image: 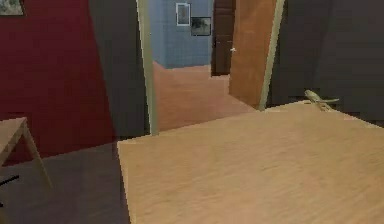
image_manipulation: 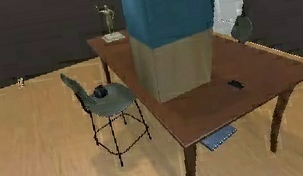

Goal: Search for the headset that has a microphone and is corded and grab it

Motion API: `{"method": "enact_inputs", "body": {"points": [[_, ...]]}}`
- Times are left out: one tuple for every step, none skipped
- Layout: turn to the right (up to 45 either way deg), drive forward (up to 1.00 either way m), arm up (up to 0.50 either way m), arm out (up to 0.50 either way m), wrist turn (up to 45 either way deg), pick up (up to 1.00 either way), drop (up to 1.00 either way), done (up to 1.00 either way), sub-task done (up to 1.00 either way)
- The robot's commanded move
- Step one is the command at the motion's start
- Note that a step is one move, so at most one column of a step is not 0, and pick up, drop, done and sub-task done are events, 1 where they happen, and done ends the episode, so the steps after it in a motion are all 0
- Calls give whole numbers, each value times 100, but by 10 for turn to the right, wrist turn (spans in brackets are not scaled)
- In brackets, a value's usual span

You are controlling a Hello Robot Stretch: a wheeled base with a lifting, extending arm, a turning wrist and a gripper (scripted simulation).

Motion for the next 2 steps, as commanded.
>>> {"method": "enact_inputs", "body": {"points": [[0, 100, 0, 0, 0, 0, 0, 0, 0], [30, 0, 0, 0, 0, 0, 0, 0, 0]]}}
